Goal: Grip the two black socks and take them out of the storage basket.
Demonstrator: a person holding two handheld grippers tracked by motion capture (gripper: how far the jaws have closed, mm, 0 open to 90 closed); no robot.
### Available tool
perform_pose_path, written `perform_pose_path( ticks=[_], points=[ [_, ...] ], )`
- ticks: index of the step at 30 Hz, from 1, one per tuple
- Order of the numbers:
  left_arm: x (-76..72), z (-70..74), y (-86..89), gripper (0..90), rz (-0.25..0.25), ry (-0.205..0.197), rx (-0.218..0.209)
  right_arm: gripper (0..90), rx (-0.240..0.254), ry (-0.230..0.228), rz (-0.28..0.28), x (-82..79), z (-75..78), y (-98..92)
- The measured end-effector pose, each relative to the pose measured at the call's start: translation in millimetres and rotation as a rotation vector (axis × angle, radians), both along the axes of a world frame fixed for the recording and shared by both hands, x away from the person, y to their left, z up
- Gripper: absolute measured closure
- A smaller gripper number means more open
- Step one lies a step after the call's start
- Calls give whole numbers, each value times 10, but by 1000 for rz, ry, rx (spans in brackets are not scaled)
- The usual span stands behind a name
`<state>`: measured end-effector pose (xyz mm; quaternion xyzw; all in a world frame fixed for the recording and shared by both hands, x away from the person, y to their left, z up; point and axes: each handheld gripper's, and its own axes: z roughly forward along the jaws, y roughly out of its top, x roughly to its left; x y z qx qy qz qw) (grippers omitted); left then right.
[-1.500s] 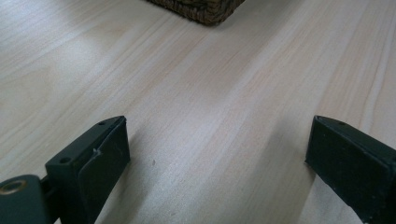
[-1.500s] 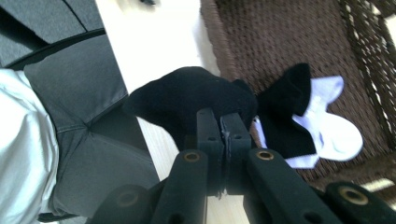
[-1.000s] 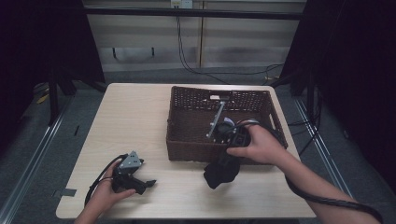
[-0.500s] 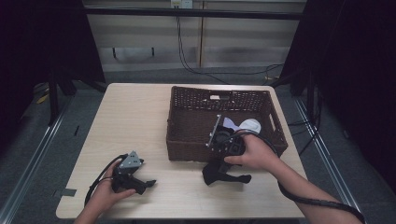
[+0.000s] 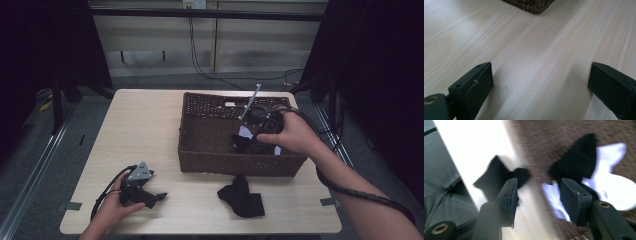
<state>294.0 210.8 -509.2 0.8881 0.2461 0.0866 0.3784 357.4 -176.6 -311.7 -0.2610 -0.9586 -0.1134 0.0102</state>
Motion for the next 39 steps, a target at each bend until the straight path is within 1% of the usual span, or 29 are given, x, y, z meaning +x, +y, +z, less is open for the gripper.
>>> perform_pose_path(
  ticks=[2,3,5,6,8,9,11,12,13,14,16,17,18,19,20,23,24,25,26,27,28,29,31,32,33,35,36,38,39],
  points=[
    [0,0,0,56,0,0,0,466,-12,-10,-40,125,-14,-61],
    [0,0,0,55,0,0,0,460,-17,-11,-51,174,-29,-86],
    [0,0,0,56,0,0,0,450,-32,-10,-84,290,-103,-133],
    [0,0,0,56,0,0,0,443,-49,-13,-102,359,-163,-158],
    [0,0,0,56,0,0,0,438,-67,3,-116,447,-271,-189],
    [0,0,0,56,0,0,0,431,-67,11,-131,486,-340,-199],
    [0,0,0,56,0,0,0,418,-91,14,-146,564,-483,-219],
    [0,0,0,55,0,0,0,412,-97,18,-153,588,-528,-228],
    [0,0,0,55,0,0,0,390,-102,24,-167,643,-641,-251],
    [0,0,0,55,0,0,0,390,-102,24,-167,643,-641,-251],
    [1,0,0,55,0,0,0,388,-85,26,-167,677,-726,-245],
    [1,0,0,55,0,1,0,392,-84,27,-169,685,-751,-227],
    [1,0,0,55,0,1,0,401,-86,25,-162,695,-770,-216],
    [1,0,1,55,0,1,0,443,-79,36,-154,707,-819,-178],
    [1,1,0,55,0,1,0,443,-79,36,-154,707,-819,-178],
    [1,0,0,55,-1,0,0,529,-100,41,-139,715,-872,-132],
    [1,1,1,55,-1,0,1,555,-104,50,-139,712,-882,-119],
    [1,1,0,55,0,0,1,612,-110,50,-126,713,-891,-117],
    [1,0,0,55,0,0,0,700,-115,67,-131,704,-899,-106],
    [0,0,0,55,0,1,0,700,-115,67,-131,704,-899,-106],
    [0,0,0,55,0,1,1,741,-118,69,-135,701,-897,-105],
    [1,0,0,55,0,0,0,762,-116,85,-133,699,-896,-106],
    [0,0,0,55,0,0,0,823,-124,91,-129,691,-884,-115],
    [1,0,0,55,0,1,0,845,-125,107,-134,686,-870,-118],
    [1,0,1,55,-1,0,0,856,-121,116,-134,680,-860,-124],
    [0,0,0,55,0,0,0,866,-118,116,-122,666,-824,-142],
    [1,0,0,55,0,0,0,872,-116,116,-124,652,-779,-156],
    [0,0,0,55,0,1,0,873,-112,120,-126,645,-760,-161],
    [0,0,0,55,0,0,0,874,-101,123,-129,640,-734,-172]
  ],
)
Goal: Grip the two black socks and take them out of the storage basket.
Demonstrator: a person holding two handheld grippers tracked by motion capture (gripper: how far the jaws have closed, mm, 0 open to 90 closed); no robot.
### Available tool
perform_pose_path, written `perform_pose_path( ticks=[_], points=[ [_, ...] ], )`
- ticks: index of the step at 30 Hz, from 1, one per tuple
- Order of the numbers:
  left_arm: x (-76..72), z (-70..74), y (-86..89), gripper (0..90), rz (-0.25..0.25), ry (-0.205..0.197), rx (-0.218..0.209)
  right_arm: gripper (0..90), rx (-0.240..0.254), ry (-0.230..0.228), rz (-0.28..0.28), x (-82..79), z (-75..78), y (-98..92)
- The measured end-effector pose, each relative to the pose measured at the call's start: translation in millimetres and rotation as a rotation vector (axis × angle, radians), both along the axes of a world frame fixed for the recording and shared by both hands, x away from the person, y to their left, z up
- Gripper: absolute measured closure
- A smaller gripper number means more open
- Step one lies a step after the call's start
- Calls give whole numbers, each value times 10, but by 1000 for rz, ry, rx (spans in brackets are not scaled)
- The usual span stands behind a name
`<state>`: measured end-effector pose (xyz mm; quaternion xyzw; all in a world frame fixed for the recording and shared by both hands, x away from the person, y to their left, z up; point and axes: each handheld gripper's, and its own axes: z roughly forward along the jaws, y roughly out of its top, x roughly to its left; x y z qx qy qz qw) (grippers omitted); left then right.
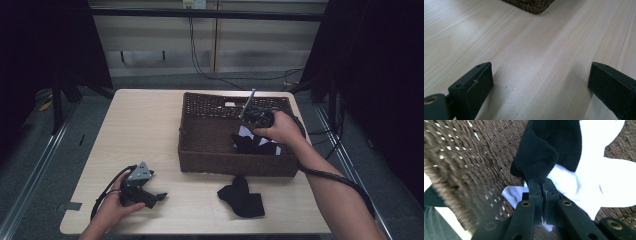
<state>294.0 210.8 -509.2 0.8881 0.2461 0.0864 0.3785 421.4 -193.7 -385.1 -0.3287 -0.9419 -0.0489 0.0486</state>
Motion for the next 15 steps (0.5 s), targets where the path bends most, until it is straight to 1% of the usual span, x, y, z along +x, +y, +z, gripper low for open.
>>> perform_pose_path(
  ticks=[4,6,7,9,10,11,12,13,15],
  points=[
    [0,0,0,55,0,0,0,875,2,-9,-14,-19,118,-44],
    [0,0,0,55,0,0,0,876,8,-8,-10,-25,169,-67],
    [0,0,0,55,0,0,0,876,10,-9,-11,-32,232,-88],
    [0,0,0,55,0,0,0,876,11,-11,-10,-35,251,-96],
    [0,0,0,55,0,0,0,877,21,-7,-14,-42,306,-117],
    [0,0,0,55,0,0,0,877,21,-7,-14,-42,306,-117],
    [0,0,0,55,0,0,0,877,26,-9,-21,-48,336,-124],
    [0,0,0,55,0,0,0,877,19,-15,-18,-50,368,-135],
    [0,1,0,55,0,0,1,877,31,-15,-29,-58,427,-158]
  ],
)
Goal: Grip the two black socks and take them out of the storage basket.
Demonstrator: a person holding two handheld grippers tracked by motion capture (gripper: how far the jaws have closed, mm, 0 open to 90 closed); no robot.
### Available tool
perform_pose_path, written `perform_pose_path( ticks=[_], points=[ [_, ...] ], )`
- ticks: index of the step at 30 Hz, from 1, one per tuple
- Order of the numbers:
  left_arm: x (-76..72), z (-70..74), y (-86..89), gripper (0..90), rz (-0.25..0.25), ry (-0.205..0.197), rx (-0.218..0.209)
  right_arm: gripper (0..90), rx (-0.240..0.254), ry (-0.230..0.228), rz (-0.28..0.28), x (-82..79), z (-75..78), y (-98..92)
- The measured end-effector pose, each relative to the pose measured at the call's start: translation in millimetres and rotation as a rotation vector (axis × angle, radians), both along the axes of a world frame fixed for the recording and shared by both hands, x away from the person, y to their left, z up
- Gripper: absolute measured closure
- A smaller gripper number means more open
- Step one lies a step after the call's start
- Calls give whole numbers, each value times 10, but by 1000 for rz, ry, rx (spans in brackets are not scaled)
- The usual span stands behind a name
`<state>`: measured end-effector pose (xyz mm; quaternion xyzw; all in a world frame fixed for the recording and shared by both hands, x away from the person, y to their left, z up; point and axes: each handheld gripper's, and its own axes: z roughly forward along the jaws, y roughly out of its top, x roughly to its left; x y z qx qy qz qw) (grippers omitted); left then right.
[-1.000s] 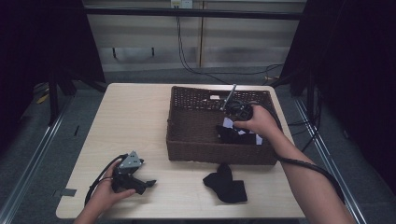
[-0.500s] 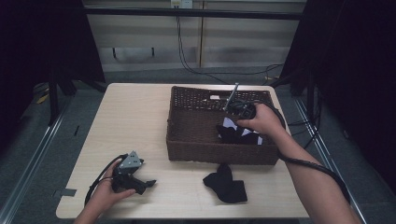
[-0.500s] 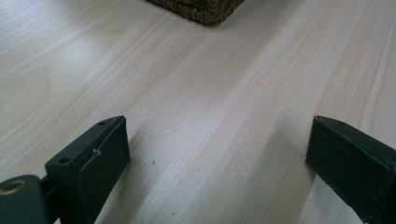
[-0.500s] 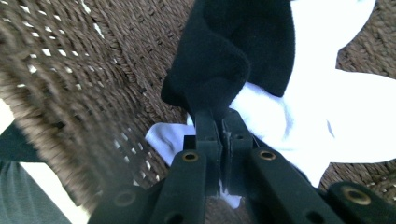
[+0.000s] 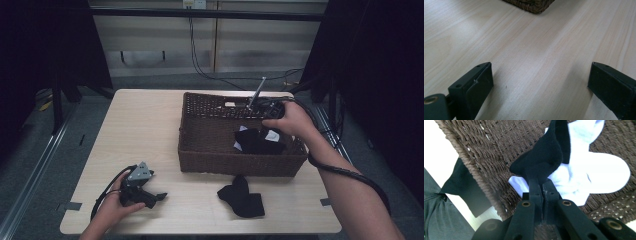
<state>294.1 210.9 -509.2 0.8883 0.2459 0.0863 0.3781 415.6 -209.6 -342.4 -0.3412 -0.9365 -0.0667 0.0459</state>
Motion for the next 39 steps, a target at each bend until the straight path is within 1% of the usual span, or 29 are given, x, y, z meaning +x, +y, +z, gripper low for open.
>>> perform_pose_path(
  ticks=[1,2,5,8,10,14,15,17,19,21,22,24,25,27,28,29,30,33,34,36,37,38,39],
  points=[
    [0,-1,-1,55,0,0,-1,877,2,-3,12,6,17,-21],
    [0,-1,0,55,1,0,-1,877,6,2,0,-3,38,-24],
    [0,-1,0,55,1,0,-1,877,6,-6,6,-11,95,-58],
    [-1,0,-1,55,1,0,-1,877,12,-4,-9,-21,149,-83],
    [-1,-1,-1,55,1,0,-1,877,13,-6,-5,-22,183,-100],
    [0,-1,0,55,1,0,-1,879,33,-17,-18,-26,274,-111],
    [-1,-1,-1,55,1,0,-1,879,36,-23,-12,-23,300,-117],
    [0,-1,0,55,1,0,-1,880,51,-39,-19,-29,364,-117],
    [-1,-1,-1,55,1,0,-1,880,60,-44,-26,-32,449,-123],
    [-1,-1,0,55,1,0,-1,880,67,-52,-29,-40,500,-121],
    [-1,-1,-1,55,1,0,-1,880,67,-52,-29,-40,500,-121],
    [0,-1,-1,55,1,0,-1,880,63,-61,-24,-43,554,-128],
    [0,0,0,55,0,0,0,880,69,-81,-29,-54,613,-140],
    [-1,-1,-1,55,1,0,-1,880,76,-77,-31,-58,631,-145],
    [-1,-1,-1,55,1,0,-1,880,80,-86,-33,-64,657,-152],
    [-1,0,-1,55,1,0,-1,880,73,-90,-38,-74,694,-158],
    [0,0,0,55,0,0,0,880,83,-98,-34,-80,712,-170],
    [0,0,0,55,0,0,0,880,85,-109,-41,-101,804,-201],
    [0,0,0,55,1,0,0,880,94,-117,-47,-109,821,-206],
    [0,0,0,55,0,0,0,880,87,-120,-45,-127,890,-219],
    [0,0,0,55,1,0,0,880,96,-131,-43,-139,926,-226],
    [0,0,0,55,1,0,0,880,106,-133,-43,-156,976,-235],
    [0,0,0,55,0,0,0,880,102,-144,-44,-172,1024,-241]
  ],
)
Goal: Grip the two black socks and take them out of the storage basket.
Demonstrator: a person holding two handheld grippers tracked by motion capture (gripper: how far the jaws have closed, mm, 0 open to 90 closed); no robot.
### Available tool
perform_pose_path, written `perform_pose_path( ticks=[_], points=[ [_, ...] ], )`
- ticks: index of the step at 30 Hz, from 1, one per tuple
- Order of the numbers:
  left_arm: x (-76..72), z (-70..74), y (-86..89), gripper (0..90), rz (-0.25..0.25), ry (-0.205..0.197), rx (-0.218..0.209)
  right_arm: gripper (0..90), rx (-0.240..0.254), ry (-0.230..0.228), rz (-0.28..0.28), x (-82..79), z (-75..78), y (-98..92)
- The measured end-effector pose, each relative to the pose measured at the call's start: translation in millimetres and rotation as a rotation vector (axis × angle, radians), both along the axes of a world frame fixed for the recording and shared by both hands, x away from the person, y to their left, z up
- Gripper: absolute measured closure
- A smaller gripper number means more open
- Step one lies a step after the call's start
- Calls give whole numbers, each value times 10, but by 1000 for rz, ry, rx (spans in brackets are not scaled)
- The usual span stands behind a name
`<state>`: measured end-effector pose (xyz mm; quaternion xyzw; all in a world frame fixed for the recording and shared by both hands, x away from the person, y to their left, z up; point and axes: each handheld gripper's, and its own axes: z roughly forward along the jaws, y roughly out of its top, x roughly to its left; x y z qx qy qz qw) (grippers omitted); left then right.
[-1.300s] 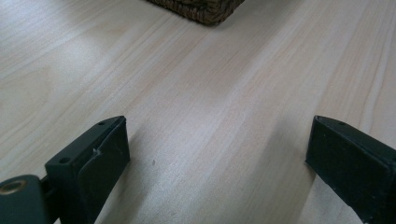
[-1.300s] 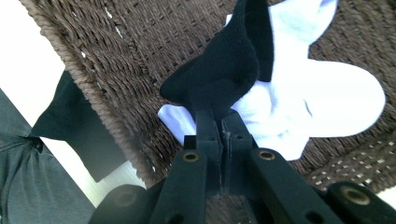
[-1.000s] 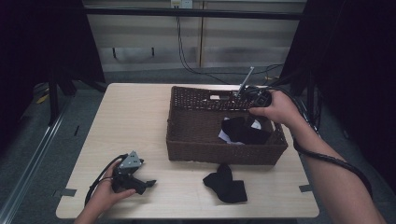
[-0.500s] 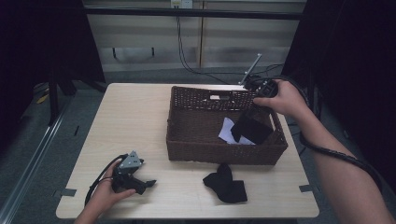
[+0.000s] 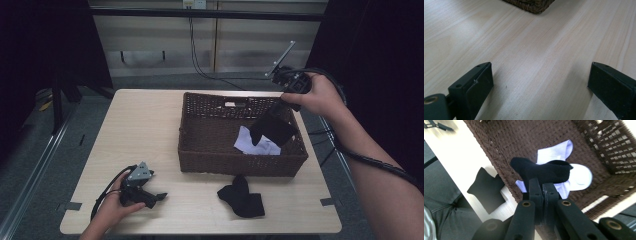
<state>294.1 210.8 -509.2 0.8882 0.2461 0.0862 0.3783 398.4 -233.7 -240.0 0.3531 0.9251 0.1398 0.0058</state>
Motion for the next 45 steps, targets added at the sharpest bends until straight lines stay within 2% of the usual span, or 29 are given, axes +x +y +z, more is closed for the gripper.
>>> perform_pose_path(
  ticks=[3,8,9,13,14,18,23,27,31,37,39,45],
  points=[
    [0,0,0,55,0,0,0,880,22,-18,7,-63,111,-4],
    [0,0,0,55,0,-1,0,880,32,-44,56,-275,267,68],
    [0,0,0,55,0,-1,1,880,32,-44,56,-275,267,68],
    [0,0,0,55,-1,0,1,880,38,-47,100,-491,373,118],
    [0,0,0,55,-1,0,1,880,38,-47,100,-491,373,118],
    [0,0,0,55,0,0,1,880,31,-62,149,-673,455,169],
    [0,0,0,55,0,0,1,879,48,-82,197,-888,560,231],
    [1,0,1,55,-1,0,1,879,64,-70,234,-997,559,294],
    [0,0,0,55,0,0,1,877,59,-45,272,-1014,392,387],
    [3,1,2,55,-3,1,1,872,22,27,309,-970,-95,617],
    [5,4,3,55,-4,1,5,869,6,49,336,-941,-245,702],
    [9,7,6,55,-3,-10,13,866,-20,86,368,-860,-581,968]
  ],
)
